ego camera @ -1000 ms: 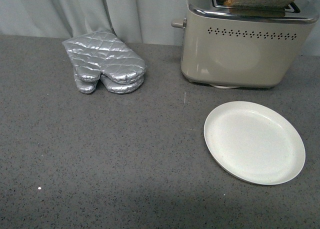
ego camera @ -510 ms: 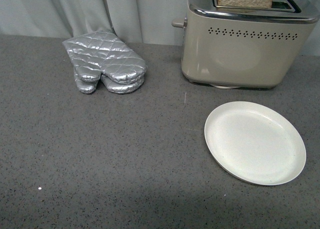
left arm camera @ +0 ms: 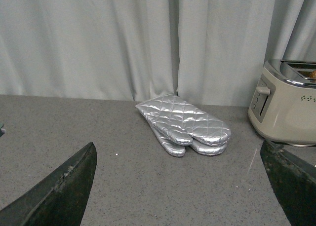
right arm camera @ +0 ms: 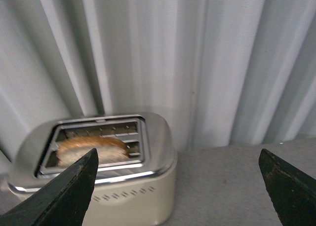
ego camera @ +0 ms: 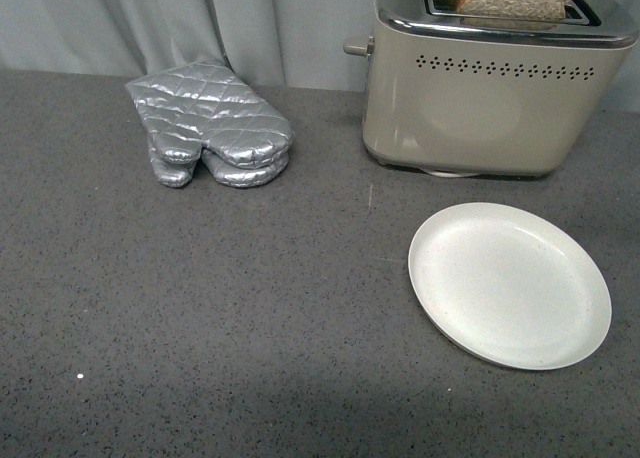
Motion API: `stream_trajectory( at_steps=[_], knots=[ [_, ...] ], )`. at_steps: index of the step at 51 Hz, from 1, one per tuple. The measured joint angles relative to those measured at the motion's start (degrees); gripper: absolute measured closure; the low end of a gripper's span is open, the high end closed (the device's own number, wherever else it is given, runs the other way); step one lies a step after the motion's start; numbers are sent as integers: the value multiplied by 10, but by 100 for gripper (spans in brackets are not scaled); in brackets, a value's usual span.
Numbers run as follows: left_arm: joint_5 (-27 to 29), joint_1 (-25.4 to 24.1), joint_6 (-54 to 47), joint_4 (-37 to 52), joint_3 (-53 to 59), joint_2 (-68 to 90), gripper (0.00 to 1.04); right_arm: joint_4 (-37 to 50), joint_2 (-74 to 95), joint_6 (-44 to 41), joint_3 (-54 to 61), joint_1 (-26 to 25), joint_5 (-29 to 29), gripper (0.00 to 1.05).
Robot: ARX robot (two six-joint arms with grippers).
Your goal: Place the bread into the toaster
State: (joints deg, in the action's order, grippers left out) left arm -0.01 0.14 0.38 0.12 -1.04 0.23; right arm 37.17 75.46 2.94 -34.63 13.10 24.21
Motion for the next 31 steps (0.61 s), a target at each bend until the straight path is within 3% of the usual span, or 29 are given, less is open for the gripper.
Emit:
stream_trajectory(
  at_steps=[12, 22, 24, 27, 31],
  knots=[
    [0, 0, 0, 0, 0, 0, 7, 76, -136, -147, 148, -10, 9, 10],
    [0, 0, 0, 0, 0, 0, 7, 25, -263, -163, 261, -61, 3, 10],
    [0, 0, 0, 0, 0, 0, 7, 15, -288, -150, 276, -78, -35, 13],
    [0, 0, 0, 0, 0, 0, 7, -28, -348, -92, 298, -119, -178, 27],
    [0, 0, 0, 0, 0, 0, 7, -47, -385, -58, 305, -128, -236, 43]
  ],
)
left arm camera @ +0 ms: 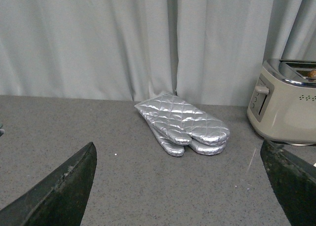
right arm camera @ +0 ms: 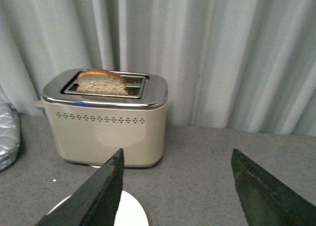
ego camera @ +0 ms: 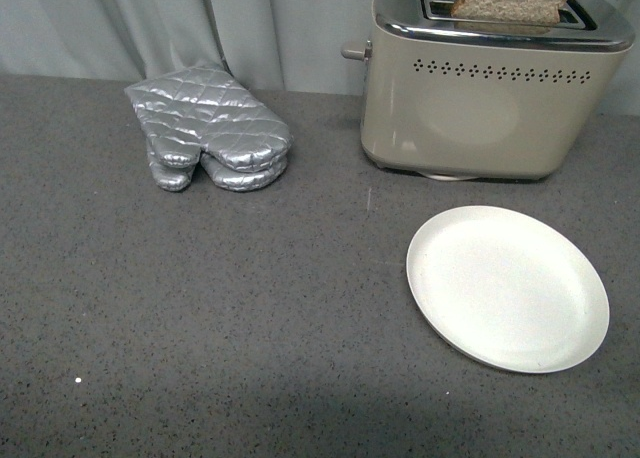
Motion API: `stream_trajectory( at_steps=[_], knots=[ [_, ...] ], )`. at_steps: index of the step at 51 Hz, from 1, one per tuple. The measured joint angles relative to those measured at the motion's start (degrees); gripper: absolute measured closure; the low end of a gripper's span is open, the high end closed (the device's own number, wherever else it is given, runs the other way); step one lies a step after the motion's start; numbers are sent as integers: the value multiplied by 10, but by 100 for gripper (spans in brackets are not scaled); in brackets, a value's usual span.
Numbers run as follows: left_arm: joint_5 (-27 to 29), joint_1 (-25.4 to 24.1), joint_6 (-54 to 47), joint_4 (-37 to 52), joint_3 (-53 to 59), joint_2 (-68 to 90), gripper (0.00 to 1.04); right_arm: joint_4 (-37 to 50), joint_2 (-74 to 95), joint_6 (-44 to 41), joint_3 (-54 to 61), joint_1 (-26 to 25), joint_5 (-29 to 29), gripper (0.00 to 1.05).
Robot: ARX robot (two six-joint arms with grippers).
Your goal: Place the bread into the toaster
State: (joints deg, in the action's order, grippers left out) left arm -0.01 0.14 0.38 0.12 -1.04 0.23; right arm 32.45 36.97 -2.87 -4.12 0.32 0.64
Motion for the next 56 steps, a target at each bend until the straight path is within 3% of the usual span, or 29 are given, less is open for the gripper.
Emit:
stream_trajectory(
  at_steps=[6, 14, 16, 56],
  knots=[
    [0, 0, 0, 0, 0, 0, 7, -24, -33, 15, 9, -1, -6, 62],
    [0, 0, 0, 0, 0, 0, 7, -37, -78, 22, 38, -2, -5, 100],
    [0, 0, 0, 0, 0, 0, 7, -44, -84, 21, 38, -2, -5, 105],
    [0, 0, 0, 0, 0, 0, 7, -218, -265, 23, 38, -2, -6, 104]
  ],
)
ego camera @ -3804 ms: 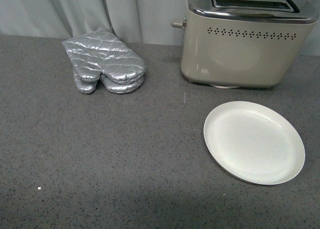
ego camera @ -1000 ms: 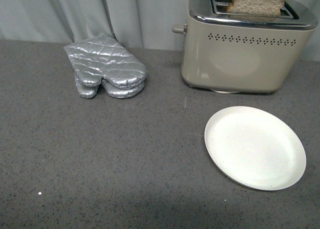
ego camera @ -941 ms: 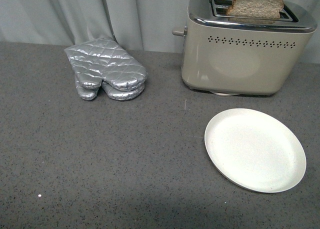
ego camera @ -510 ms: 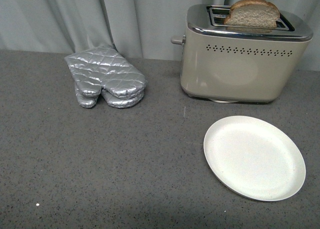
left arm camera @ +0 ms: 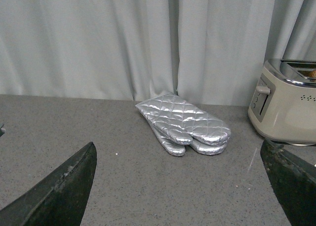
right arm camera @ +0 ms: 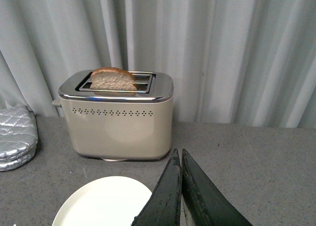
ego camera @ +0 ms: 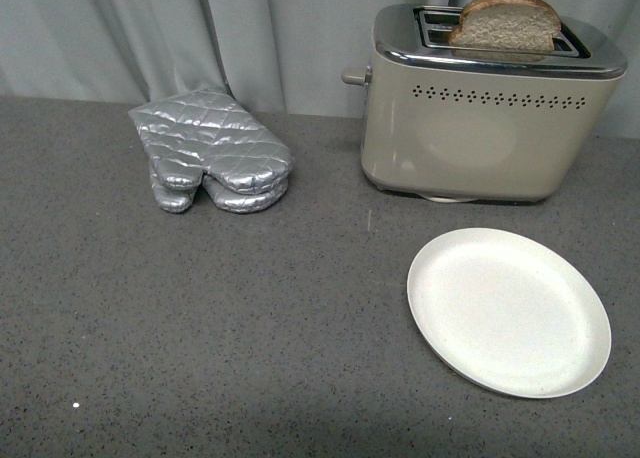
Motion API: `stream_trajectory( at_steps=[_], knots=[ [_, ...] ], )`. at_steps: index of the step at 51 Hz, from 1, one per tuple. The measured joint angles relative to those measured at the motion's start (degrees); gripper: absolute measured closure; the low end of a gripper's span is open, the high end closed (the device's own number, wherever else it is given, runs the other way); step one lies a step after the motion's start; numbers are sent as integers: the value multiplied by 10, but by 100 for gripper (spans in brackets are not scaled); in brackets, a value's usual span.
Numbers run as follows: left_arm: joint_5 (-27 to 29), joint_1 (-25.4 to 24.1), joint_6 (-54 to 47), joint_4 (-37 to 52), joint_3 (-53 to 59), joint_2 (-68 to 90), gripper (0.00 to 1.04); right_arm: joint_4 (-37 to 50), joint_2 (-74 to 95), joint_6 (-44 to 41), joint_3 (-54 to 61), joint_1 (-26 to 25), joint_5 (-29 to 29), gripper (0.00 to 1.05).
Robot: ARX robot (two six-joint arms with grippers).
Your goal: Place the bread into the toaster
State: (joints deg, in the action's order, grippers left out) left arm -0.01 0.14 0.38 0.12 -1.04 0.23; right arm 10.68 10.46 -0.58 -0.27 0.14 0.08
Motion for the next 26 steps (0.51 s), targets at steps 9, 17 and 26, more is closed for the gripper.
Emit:
stream_trajectory(
  at_steps=[9, 17, 26],
  knots=[
    [0, 0, 0, 0, 0, 0, 7, -102, -87, 0, 0, 0, 0, 104],
    [0, 0, 0, 0, 0, 0, 7, -106, -102, 0, 0, 0, 0, 104],
    [0, 0, 0, 0, 0, 0, 7, -106, -102, 0, 0, 0, 0, 76]
  ],
)
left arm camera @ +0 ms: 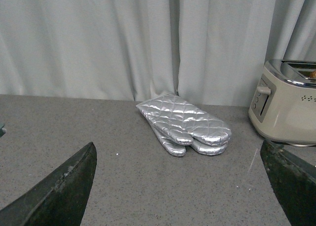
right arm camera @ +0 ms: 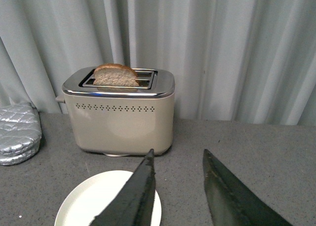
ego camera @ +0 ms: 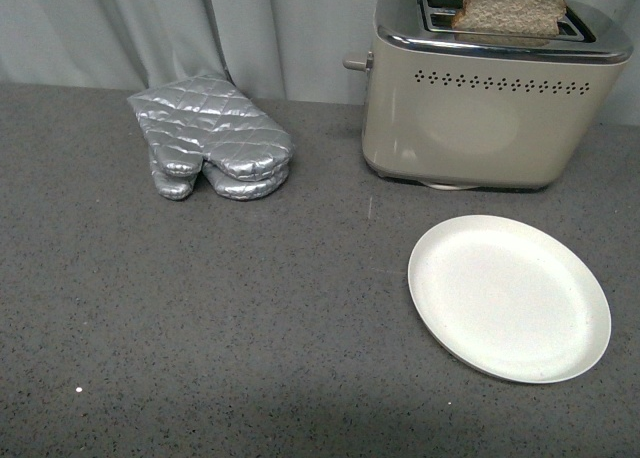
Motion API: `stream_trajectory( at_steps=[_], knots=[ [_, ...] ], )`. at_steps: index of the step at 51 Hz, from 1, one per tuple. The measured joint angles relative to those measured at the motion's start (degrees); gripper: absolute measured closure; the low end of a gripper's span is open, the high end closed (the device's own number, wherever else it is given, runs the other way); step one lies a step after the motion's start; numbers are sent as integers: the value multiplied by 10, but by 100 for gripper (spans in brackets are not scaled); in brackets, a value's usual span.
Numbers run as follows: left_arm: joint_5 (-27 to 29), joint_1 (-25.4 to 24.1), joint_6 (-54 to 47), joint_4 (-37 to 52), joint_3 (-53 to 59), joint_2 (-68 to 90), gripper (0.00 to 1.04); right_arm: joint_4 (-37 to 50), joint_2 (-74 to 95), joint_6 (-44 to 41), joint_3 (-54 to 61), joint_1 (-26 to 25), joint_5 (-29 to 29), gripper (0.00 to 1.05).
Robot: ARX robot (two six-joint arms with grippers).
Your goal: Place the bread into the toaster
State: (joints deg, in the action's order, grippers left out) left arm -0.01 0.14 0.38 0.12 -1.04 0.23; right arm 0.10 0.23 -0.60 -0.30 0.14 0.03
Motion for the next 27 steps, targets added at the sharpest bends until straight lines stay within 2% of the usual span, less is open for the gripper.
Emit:
stream_trajectory(
  at_steps=[3, 12, 16, 18, 27],
  knots=[
    [0, 0, 0, 0, 0, 0, 7, 0, 0, 0, 0, 0, 0, 65],
    [0, 0, 0, 0, 0, 0, 7, 0, 0, 0, 0, 0, 0, 24],
    [0, 0, 0, 0, 0, 0, 7, 0, 0, 0, 0, 0, 0, 10],
    [0, 0, 0, 0, 0, 0, 7, 0, 0, 1, 0, 0, 0, 8],
    [0, 0, 0, 0, 0, 0, 7, 0, 0, 2, 0, 0, 0, 10]
  ],
)
